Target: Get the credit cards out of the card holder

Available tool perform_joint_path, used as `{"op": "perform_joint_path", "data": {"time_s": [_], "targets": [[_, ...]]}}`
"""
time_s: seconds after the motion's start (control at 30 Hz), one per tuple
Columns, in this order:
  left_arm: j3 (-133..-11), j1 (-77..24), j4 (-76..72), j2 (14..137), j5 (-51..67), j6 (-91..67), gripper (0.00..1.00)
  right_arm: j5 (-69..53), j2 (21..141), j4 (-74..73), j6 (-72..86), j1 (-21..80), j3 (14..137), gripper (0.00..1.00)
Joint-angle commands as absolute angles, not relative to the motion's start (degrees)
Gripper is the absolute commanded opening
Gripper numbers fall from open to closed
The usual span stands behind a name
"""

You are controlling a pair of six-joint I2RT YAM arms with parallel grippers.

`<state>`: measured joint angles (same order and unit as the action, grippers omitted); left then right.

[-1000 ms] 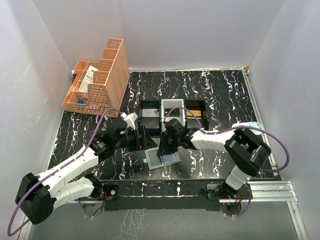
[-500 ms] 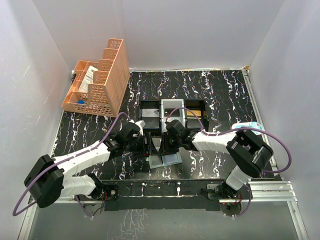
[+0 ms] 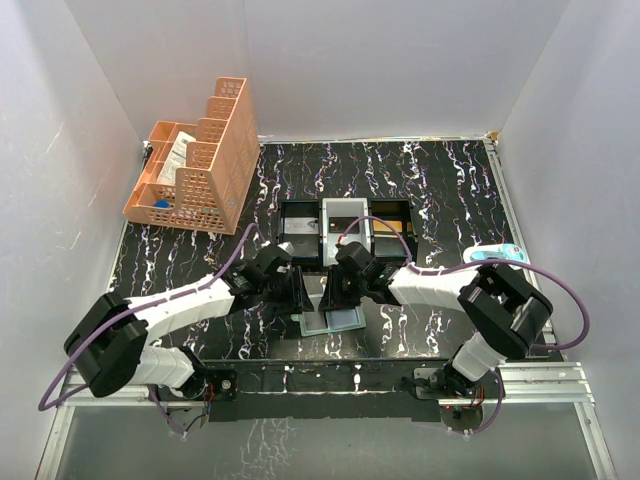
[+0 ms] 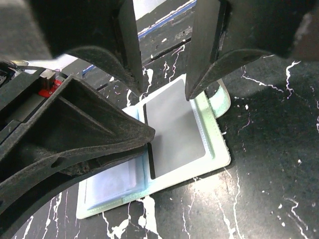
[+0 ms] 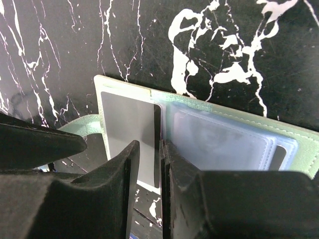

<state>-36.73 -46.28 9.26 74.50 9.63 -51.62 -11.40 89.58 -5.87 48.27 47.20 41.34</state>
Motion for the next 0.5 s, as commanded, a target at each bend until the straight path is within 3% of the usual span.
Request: {"op": "perform_joint_path", "data": {"time_s": [0.0, 0.13, 0.27, 0.47], "targets": [[-39.91, -46.78, 11.16, 76.82, 7.77, -51.46, 0.35, -8.67, 87.73, -5.55, 50.20, 47.20, 40.31, 0.21], [-39.96, -47.00, 11.99, 79.79, 7.42, -50.26, 0.29, -8.27, 87.63, -5.51, 51.41, 47.20, 39.86, 0.22], [-41.34, -47.07, 13.56, 84.28, 7.21, -48.17, 0.15, -7.16, 87.08, -6.17, 52.18, 47.20, 39.64, 0.22], [-40.97, -47.58, 13.27, 87.21, 6.51, -47.86, 0.10, -5.12, 86.16, -8.97, 52.32, 47.20, 40.74, 0.23]]}}
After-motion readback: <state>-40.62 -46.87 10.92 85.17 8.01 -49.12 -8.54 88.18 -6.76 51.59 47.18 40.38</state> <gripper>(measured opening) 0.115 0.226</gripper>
